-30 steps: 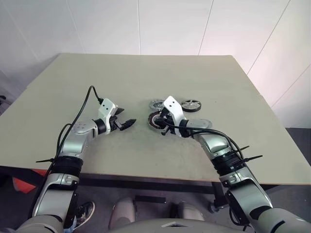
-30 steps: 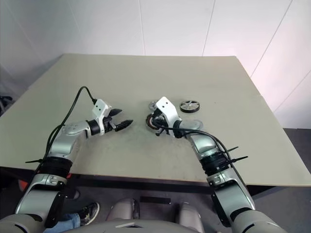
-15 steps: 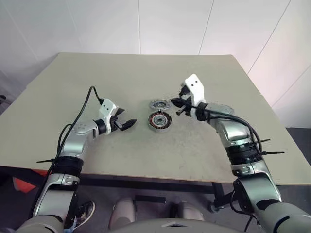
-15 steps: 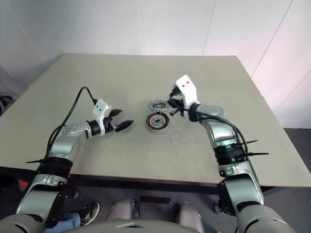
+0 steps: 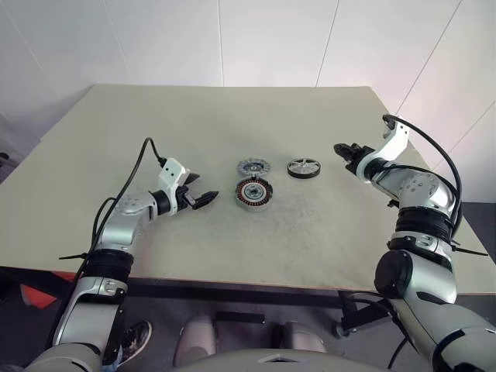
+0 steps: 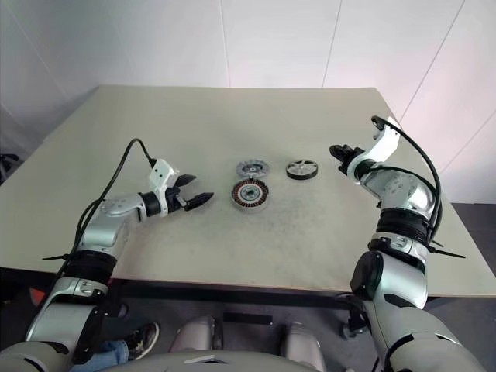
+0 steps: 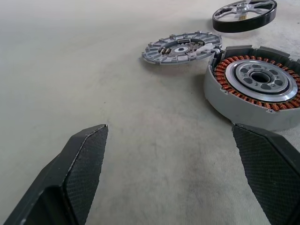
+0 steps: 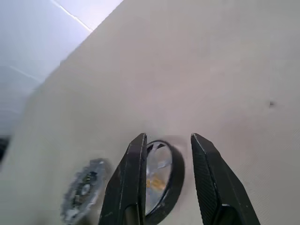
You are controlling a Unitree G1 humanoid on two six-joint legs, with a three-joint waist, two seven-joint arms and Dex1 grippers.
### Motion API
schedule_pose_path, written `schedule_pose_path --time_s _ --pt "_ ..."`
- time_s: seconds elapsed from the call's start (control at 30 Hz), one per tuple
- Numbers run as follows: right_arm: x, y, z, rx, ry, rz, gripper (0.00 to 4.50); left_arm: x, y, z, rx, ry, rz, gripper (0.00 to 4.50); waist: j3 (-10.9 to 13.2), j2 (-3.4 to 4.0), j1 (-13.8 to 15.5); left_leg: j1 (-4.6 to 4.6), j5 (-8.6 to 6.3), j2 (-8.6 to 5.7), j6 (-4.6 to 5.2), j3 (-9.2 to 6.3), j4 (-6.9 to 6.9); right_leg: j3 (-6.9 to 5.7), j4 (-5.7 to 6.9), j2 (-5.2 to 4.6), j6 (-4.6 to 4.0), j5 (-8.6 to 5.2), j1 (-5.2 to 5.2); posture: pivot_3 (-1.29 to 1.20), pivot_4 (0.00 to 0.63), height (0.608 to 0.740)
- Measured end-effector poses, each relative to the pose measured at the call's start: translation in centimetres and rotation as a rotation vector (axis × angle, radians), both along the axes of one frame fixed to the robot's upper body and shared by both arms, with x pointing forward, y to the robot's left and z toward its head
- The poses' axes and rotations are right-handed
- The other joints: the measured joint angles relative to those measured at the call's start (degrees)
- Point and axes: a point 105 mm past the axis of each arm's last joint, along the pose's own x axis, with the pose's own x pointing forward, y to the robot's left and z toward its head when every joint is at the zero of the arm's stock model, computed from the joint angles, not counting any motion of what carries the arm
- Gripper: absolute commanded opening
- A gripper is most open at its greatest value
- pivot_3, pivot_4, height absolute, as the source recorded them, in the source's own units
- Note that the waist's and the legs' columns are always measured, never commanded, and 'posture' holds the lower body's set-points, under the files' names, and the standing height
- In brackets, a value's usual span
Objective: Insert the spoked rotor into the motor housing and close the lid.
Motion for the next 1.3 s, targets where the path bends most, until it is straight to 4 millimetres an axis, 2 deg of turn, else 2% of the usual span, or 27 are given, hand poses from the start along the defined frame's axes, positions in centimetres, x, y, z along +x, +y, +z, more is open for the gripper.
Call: schedule_pose_path --time_s 0.13,0.3,0.43,0.53,0.6,0.63,0.7,0.77,0.93,1.03,1.1,1.17,1.23,1.3 --pt "-0.4 0.2 -2.2 0.104 0.115 -0.042 1.62 -0.1 -0.1 -0.6 0.018 0.014 -0.008 4.50 0.0 0.04 0.0 -0.05 0.02 0.00 -0.04 0.00 -0.01 0.00 0.00 0.00 0.00 0.00 -0.06 0.00 0.000 0.740" --pt "-0.6 1.4 -2.8 0.141 0.156 -0.016 1.62 0.0 -0.2 -0.4 0.020 0.006 -0.013 4.50 0.1 0.10 0.0 -0.08 0.03 0.00 -0.05 0.02 -0.06 -0.01 0.00 0.00 0.00 0.00 -0.12 0.00 0.000 0.740" --pt "-0.8 4.2 -2.8 0.195 0.152 0.062 1.62 0.0 -0.2 -0.4 0.021 0.006 -0.014 4.50 0.1 0.11 0.0 -0.10 0.08 0.02 -0.13 0.04 -0.12 -0.01 0.00 0.01 0.00 0.00 -0.19 0.00 0.000 0.740" --pt "-1.3 6.9 -3.8 0.232 0.188 0.130 1.62 0.0 -0.2 -0.4 0.023 0.003 -0.015 4.50 0.1 0.11 0.0 -0.11 0.12 0.01 -0.19 0.04 -0.19 -0.01 0.01 0.00 0.00 0.00 -0.22 0.00 0.000 0.740" --pt "-1.6 7.7 -4.3 0.240 0.208 0.152 1.62 0.0 -0.2 -0.4 0.023 0.001 -0.015 4.50 0.1 0.12 0.2 -0.12 0.12 -0.01 -0.20 0.04 -0.21 0.00 0.01 -0.01 0.00 0.00 -0.22 0.00 0.000 0.740" --pt "-1.7 7.8 -4.3 0.238 0.210 0.155 1.45 0.0 -0.2 -0.4 0.024 0.001 -0.014 4.50 0.1 0.12 0.3 -0.14 0.12 -0.02 -0.21 0.04 -0.23 0.00 0.00 -0.02 0.01 0.00 -0.23 0.00 0.000 0.740" --pt "-1.6 7.8 -4.1 0.234 0.203 0.155 1.06 0.0 -0.2 -0.4 0.025 0.000 -0.011 4.50 0.1 0.12 0.4 -0.13 0.13 -0.05 -0.21 0.04 -0.25 0.00 -0.02 -0.04 0.01 0.00 -0.21 0.00 0.000 0.740" --pt "-1.5 8.1 -3.7 0.249 0.182 0.166 0.43 0.0 -0.2 -0.4 0.025 0.000 -0.010 4.50 0.1 0.12 0.4 -0.11 0.14 -0.05 -0.23 0.05 -0.32 0.00 -0.04 -0.04 0.01 -0.01 -0.22 0.00 0.000 0.740" --pt "-1.2 7.7 -2.7 0.316 0.129 0.144 0.35 0.0 -0.2 -0.4 0.025 -0.001 -0.009 4.50 0.1 0.12 0.4 -0.09 0.21 -0.06 -0.34 0.06 -0.55 0.00 -0.09 -0.03 0.01 -0.01 -0.29 0.00 0.000 0.740" --pt "-0.9 7.4 -0.1 0.385 0.029 0.154 0.35 0.0 -0.1 -0.4 0.027 -0.001 -0.008 4.50 0.1 0.13 0.4 -0.15 0.23 -0.05 -0.36 0.09 -0.66 0.00 -0.11 -0.02 0.01 -0.01 -0.43 0.00 0.000 0.740" --pt "-1.3 8.2 2.0 0.402 -0.034 0.217 0.35 0.0 -0.1 -0.4 0.027 -0.001 -0.009 4.50 0.1 0.12 0.2 -0.12 0.23 -0.02 -0.37 0.09 -0.73 0.00 -0.11 0.02 -0.06 -0.05 -0.44 0.00 0.000 0.740" --pt "-2.2 9.8 3.0 0.418 -0.055 0.301 0.35 0.0 -0.1 -0.4 0.028 -0.001 -0.010 4.50 0.1 0.12 0.0 -0.11 0.27 0.00 -0.43 0.09 -0.84 -0.01 -0.12 0.06 -0.11 -0.08 -0.50 0.00 0.000 0.740" --pt "-3.7 12.0 3.0 0.432 -0.036 0.405 0.35 0.0 -0.1 -0.4 0.029 0.000 -0.012 4.50 0.1 0.12 0.0 -0.07 0.30 0.04 -0.48 0.09 -0.92 -0.01 -0.12 0.11 -0.18 -0.12 -0.51 0.00 0.000 0.740" --pt "-5.2 13.9 2.1 0.438 0.006 0.483 0.35 0.0 -0.1 -0.4 0.031 0.001 -0.016 4.50 0.1 0.12 0.2 -0.08 0.31 0.05 -0.50 0.08 -0.97 -0.02 -0.12 0.11 -0.20 -0.14 -0.53 0.00 0.000 0.740"
